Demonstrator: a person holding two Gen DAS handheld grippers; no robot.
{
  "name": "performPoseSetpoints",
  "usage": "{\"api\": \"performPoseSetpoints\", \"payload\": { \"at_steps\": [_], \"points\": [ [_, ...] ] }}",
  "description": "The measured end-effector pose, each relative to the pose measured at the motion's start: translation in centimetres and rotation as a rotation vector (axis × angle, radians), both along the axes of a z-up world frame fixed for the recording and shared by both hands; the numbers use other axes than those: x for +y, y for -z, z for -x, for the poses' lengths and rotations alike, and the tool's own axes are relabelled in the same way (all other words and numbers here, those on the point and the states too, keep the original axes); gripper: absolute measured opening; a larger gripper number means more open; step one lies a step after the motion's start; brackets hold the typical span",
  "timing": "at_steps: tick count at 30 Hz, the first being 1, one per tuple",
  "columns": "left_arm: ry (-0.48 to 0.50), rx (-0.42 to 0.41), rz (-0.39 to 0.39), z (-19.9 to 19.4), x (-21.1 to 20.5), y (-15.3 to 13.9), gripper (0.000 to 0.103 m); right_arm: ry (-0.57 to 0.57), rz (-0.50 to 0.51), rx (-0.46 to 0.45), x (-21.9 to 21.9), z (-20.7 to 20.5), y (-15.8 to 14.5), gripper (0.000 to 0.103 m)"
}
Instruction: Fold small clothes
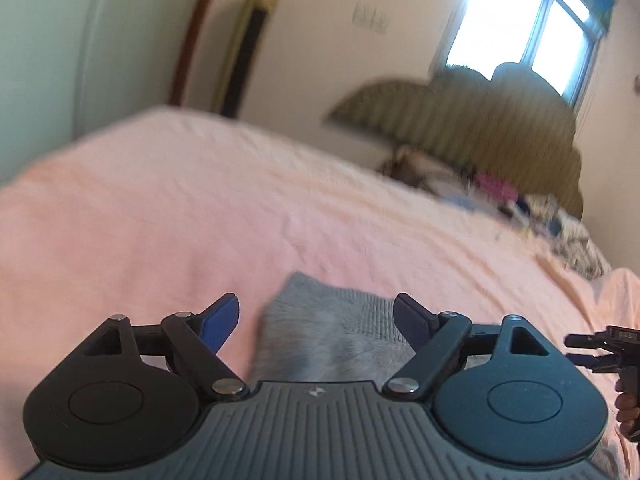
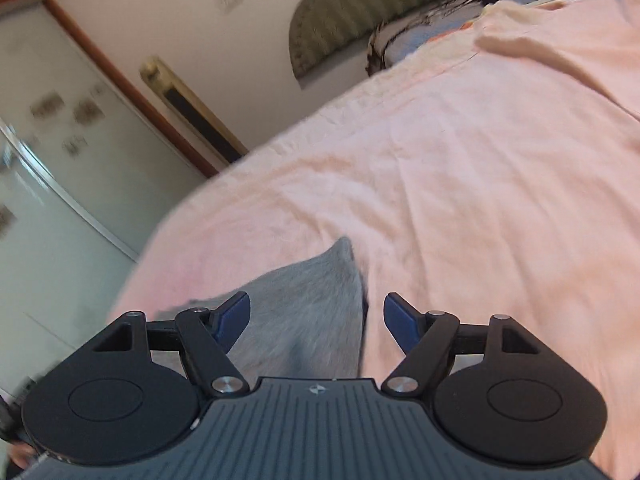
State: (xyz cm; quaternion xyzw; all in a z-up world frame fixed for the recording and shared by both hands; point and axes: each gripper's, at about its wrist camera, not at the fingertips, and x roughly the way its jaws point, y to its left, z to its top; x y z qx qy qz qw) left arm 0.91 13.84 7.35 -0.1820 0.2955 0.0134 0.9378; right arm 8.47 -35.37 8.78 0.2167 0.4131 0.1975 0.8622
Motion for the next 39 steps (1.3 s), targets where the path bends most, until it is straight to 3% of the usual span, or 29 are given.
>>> {"api": "performPoseSetpoints", "payload": {
  "at_steps": [2,3,6,7,9,12,14,15,17,18,19,20,21,22,24,25,27,29,31,33,35,39],
  "points": [
    [0.021,0.100,0.000,-4.5,-1.3,2.1,0.084,-0.020,0.041,0.041,2.2,-2.8,1.4,0.075],
    [0.042,0.134,-0.043,-6.2,-2.1,2.9,0.084,-0.033,0.061,0.044,3.2,-3.6,1.9,0.072],
    [0.056,0.185,-0.252,-9.0,-4.2,5.7,0.084,-0.040,0.135,0.029,4.9,-4.2,2.6,0.010],
    [0.065,0.155,-0.302,-9.2,-4.5,6.4,0.087,-0.040,0.136,0.015,4.9,-4.1,2.5,0.010],
    [0.049,0.151,-0.266,-9.7,-3.6,6.3,0.089,-0.010,0.139,0.009,4.0,-4.0,3.0,0.007],
    [0.022,0.167,-0.301,-9.3,-3.7,5.8,0.089,0.050,0.038,0.029,1.9,-3.9,3.6,0.005],
    [-0.019,0.163,-0.317,-8.0,-4.1,4.5,0.088,0.075,0.053,-0.004,2.0,-2.9,2.8,0.010],
    [-0.031,0.140,-0.310,-7.0,-4.3,3.8,0.088,0.098,0.063,-0.043,2.0,-2.0,1.9,0.022],
    [0.002,0.069,-0.294,-5.4,-5.3,2.0,0.089,0.102,0.048,-0.146,2.5,0.1,-0.2,0.025],
    [0.029,0.049,-0.303,-5.3,-6.3,1.4,0.089,0.085,0.035,-0.181,3.3,0.9,-0.9,0.032],
    [0.054,0.037,-0.323,-5.5,-7.4,1.1,0.089,0.059,0.039,-0.193,4.7,1.3,-1.5,0.054],
    [0.082,0.038,-0.346,-5.9,-8.5,1.2,0.090,0.026,0.063,-0.192,6.4,1.3,-1.8,0.069],
    [0.112,0.056,-0.368,-6.7,-9.4,1.7,0.090,-0.011,0.098,-0.190,8.1,1.1,-1.7,0.093],
    [0.132,0.093,-0.393,-7.5,-10.1,2.6,0.090,-0.042,0.143,-0.196,9.9,0.9,-1.4,0.100],
    [0.139,0.168,-0.439,-8.8,-10.3,4.9,0.092,-0.073,0.252,-0.195,12.4,0.2,-0.1,0.091],
    [0.142,0.123,-0.424,-8.5,-9.8,5.6,0.094,-0.082,0.323,-0.186,13.1,-0.3,1.0,0.090],
    [0.132,0.128,-0.353,-8.5,-8.6,5.6,0.096,-0.057,0.472,-0.217,13.0,-0.5,3.4,0.091],
    [0.136,0.132,-0.345,-8.7,-8.3,5.8,0.098,-0.003,0.318,-0.196,10.0,-1.2,3.2,0.090],
    [0.139,0.135,-0.355,-8.7,-8.4,5.8,0.098,0.024,0.255,-0.188,8.1,-1.7,3.2,0.089],
    [0.138,0.134,-0.353,-8.7,-8.4,5.8,0.098,0.001,0.299,-0.183,8.4,-1.6,3.0,0.090],
    [0.137,0.133,-0.351,-8.6,-8.7,5.7,0.098,0.008,0.413,-0.178,9.9,-0.6,2.5,0.091],
    [0.138,0.134,-0.353,-8.5,-8.7,5.8,0.099,-0.060,0.387,-0.220,11.8,3.3,1.9,0.102]
  ]
}}
